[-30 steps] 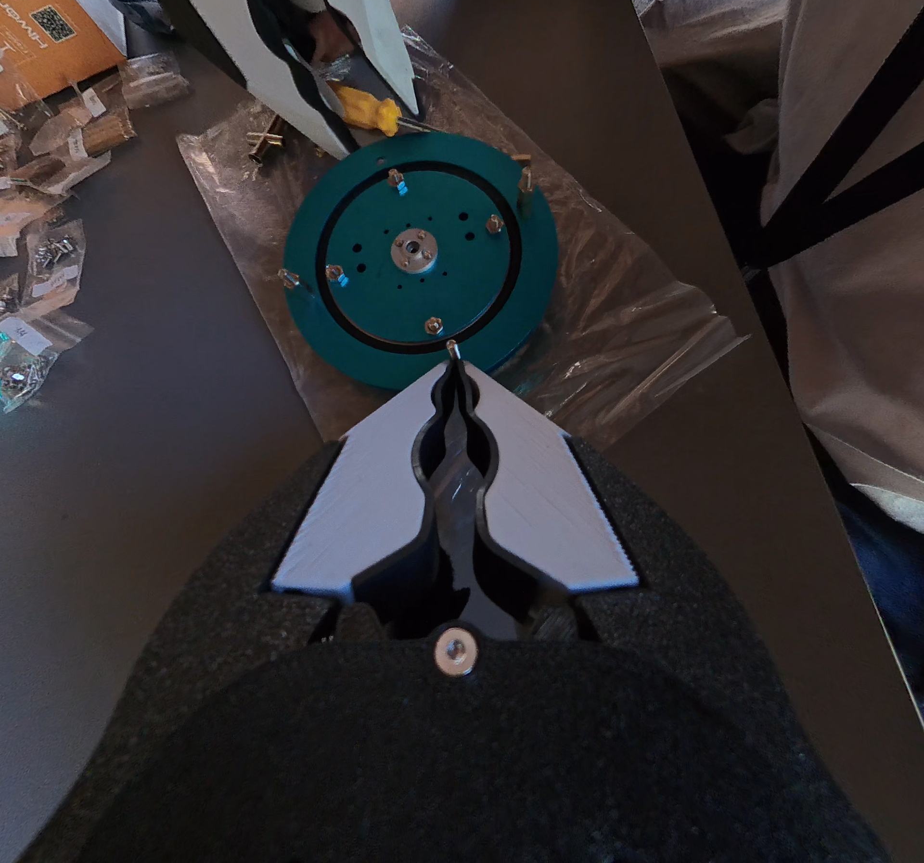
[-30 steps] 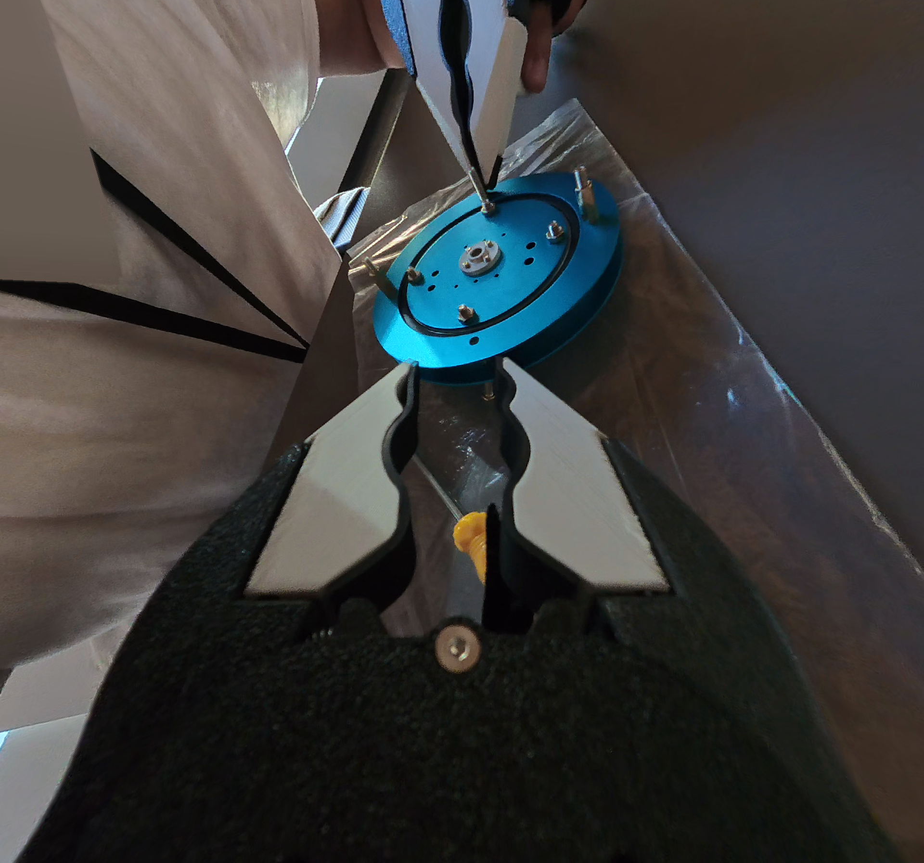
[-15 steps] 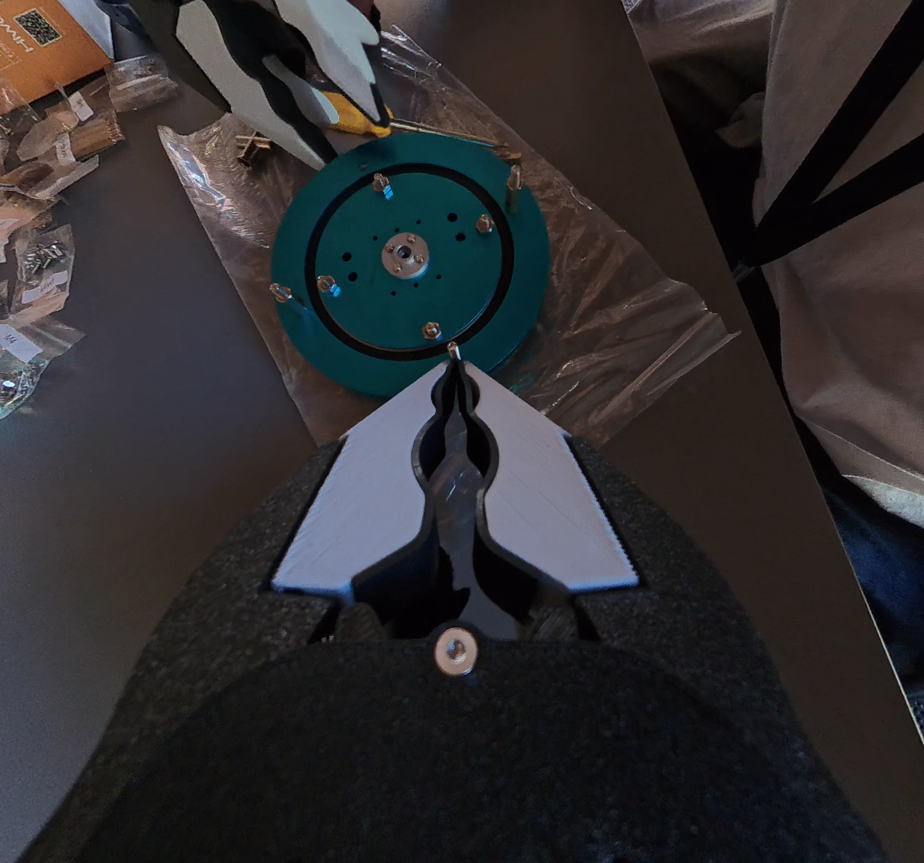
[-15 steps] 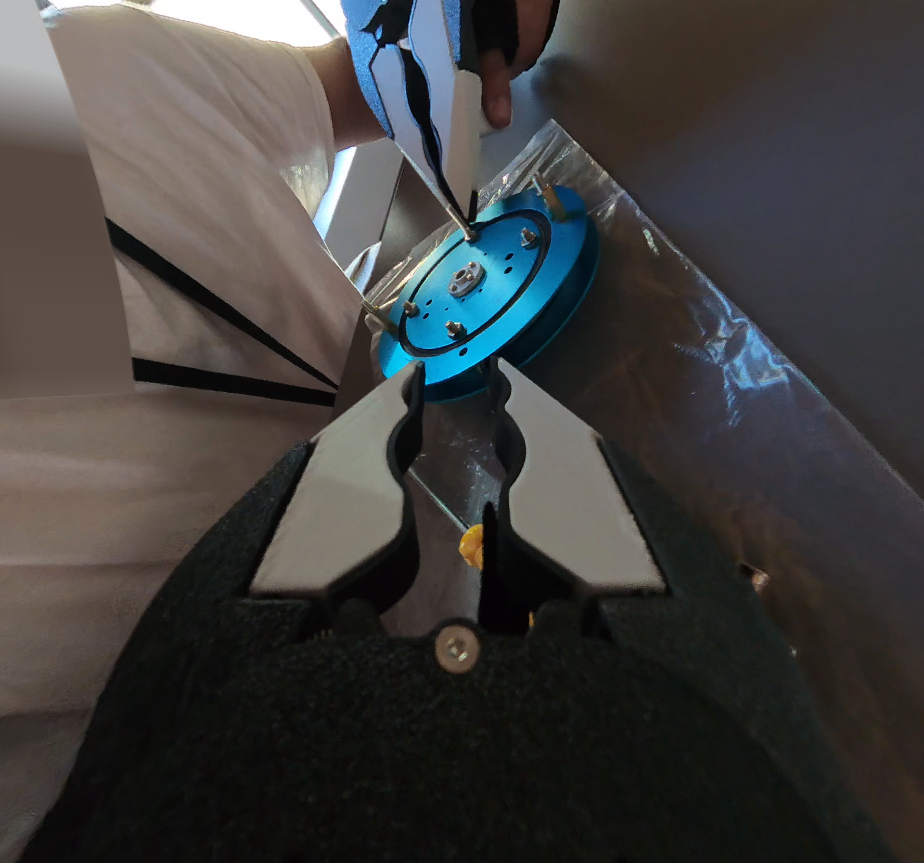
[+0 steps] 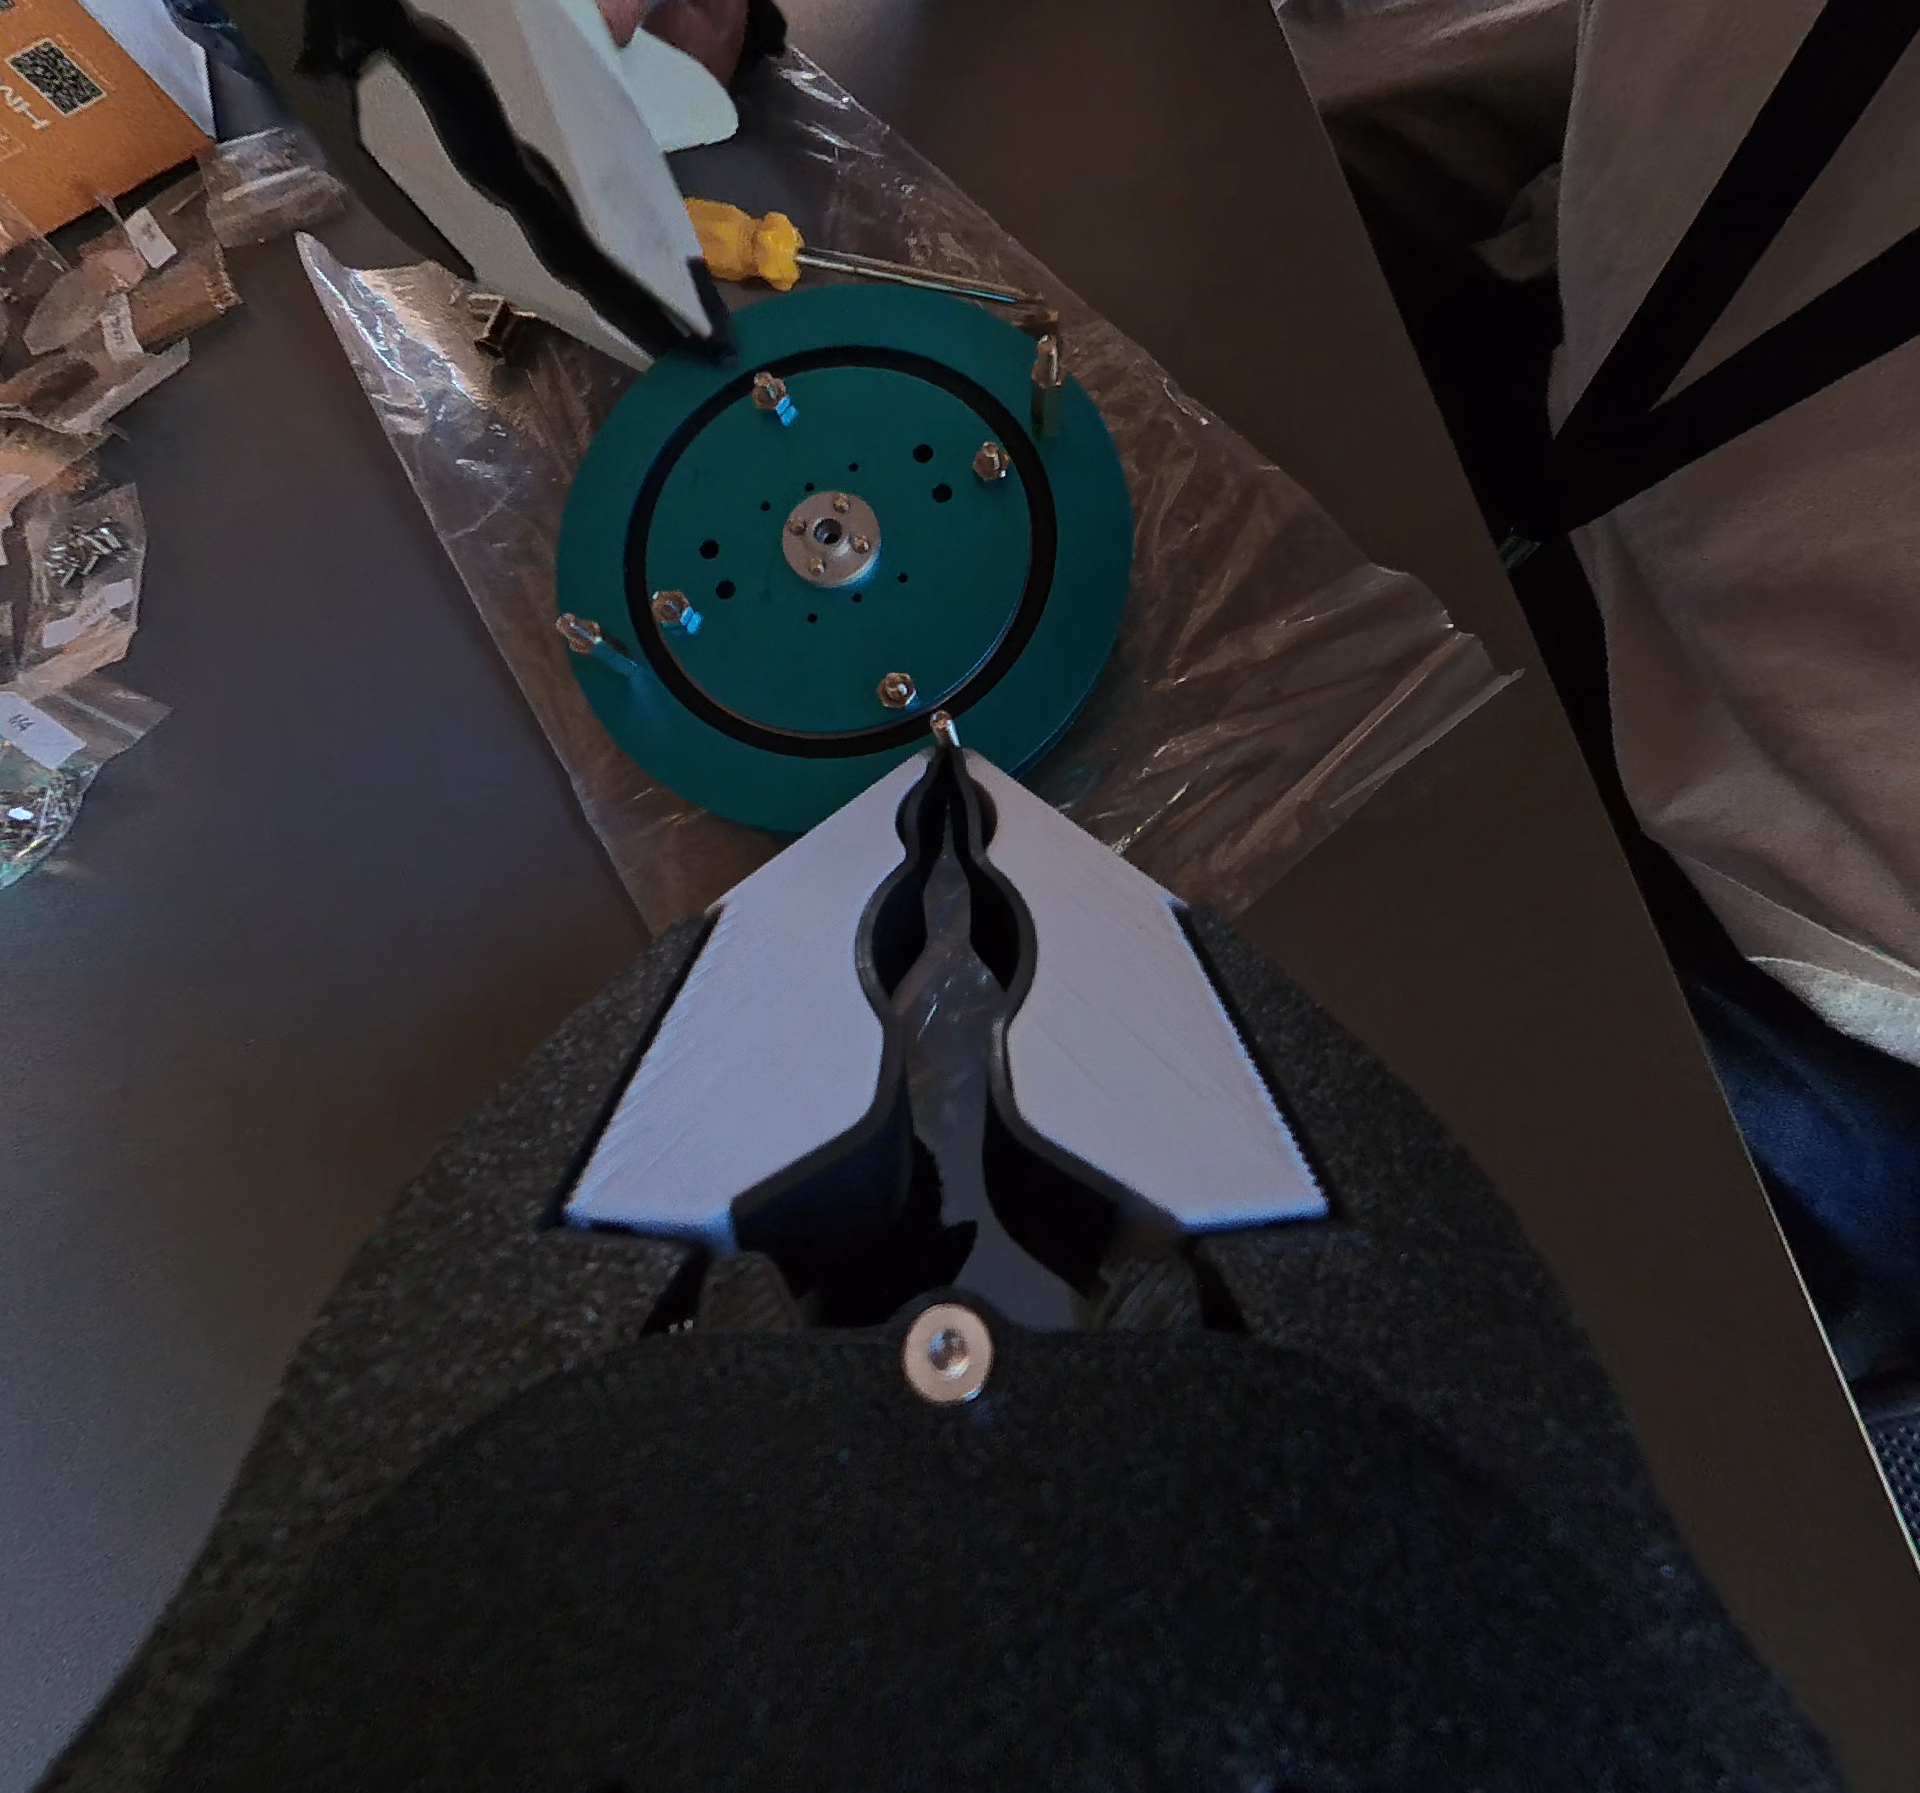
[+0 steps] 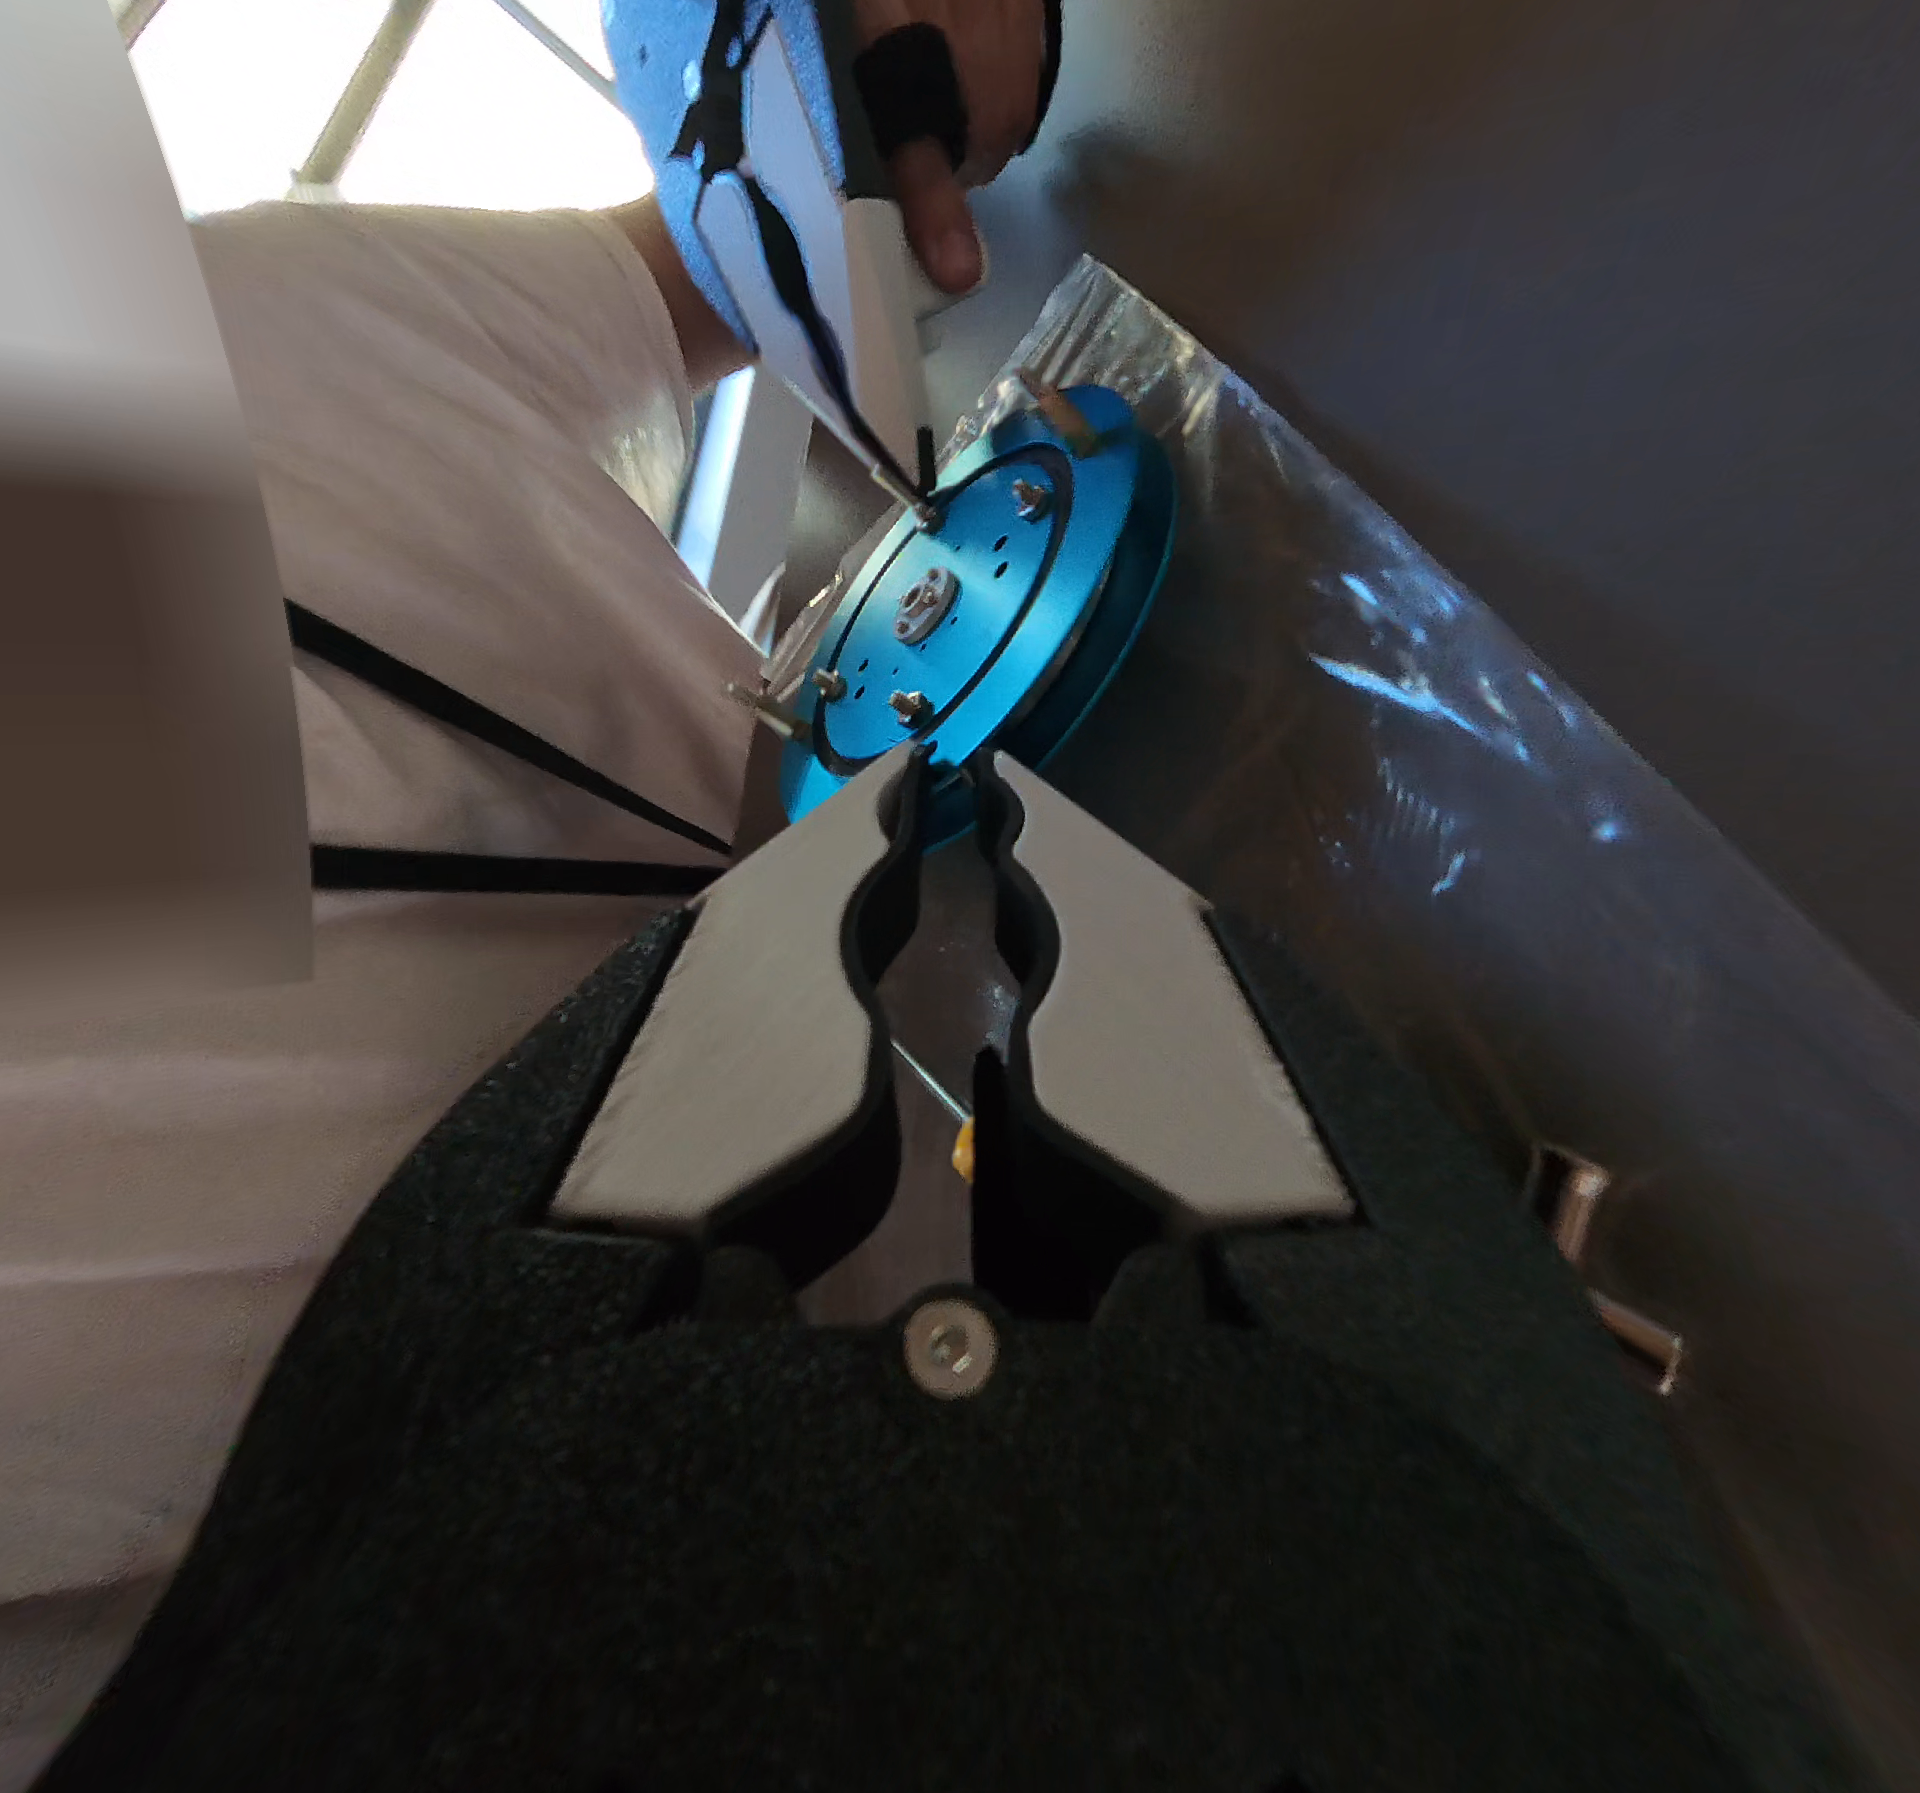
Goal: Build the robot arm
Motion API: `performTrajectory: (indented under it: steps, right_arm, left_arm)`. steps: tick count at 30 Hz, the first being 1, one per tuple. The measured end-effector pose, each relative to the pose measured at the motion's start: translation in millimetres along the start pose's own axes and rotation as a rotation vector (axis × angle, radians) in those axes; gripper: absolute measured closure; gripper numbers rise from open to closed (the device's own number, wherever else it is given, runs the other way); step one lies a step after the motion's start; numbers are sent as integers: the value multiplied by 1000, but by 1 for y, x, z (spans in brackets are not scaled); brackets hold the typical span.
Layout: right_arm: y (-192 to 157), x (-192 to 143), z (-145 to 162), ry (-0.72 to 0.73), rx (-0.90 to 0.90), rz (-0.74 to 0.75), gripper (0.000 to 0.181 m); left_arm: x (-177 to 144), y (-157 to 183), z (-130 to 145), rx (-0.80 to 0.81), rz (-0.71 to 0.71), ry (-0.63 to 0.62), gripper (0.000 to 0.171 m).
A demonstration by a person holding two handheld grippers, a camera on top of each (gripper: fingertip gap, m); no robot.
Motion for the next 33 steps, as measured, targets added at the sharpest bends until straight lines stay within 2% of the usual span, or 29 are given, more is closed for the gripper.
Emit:
performTrajectory:
  steps: [4, 6, 10, 12, 14, 20, 28, 30, 33]
  right_arm:
    - [-14, -5, -3, -69, -363, 81, 156]
    - [-18, -7, -4, -58, -427, 74, 150]
    - [-12, -1, -8, -22, -288, 11, 134]
    - [-8, 0, -8, 1, -183, -15, 138]
    - [-8, 0, -10, 13, -122, -60, 132]
    - [-5, 5, 0, -58, -60, -91, 168]
    - [-2, 4, -1, -69, -25, -66, 171]
    - [-6, 2, -4, -88, -88, -15, 169]
    - [-17, -2, -9, -176, -297, 176, 165]
  left_arm:
    - [0, -1, 1, -4, 2, -1, 171]
    - [0, -1, 1, -7, 5, -2, 171]
    - [2, 1, 1, -2, 15, -6, 171]
    - [2, 2, 1, 4, 14, -6, 171]
    - [2, 3, 1, 7, 12, -9, 171]
    - [0, 3, 0, 24, -5, -7, 171]
    - [-4, 4, -1, 22, 5, 12, 171]
    - [-6, 4, -3, 25, 8, 26, 171]
    - [-9, 4, -3, 23, 3, 29, 171]
Point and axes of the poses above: each gripper's, where its closed fingertips meet, x out along the fingers, z out of its underside, y = z × x across the jaws, the point moved 10 cm from there along -x, back along the fingers, and after that the axes turned 13 degrees about -x, right-handed, at the moved point
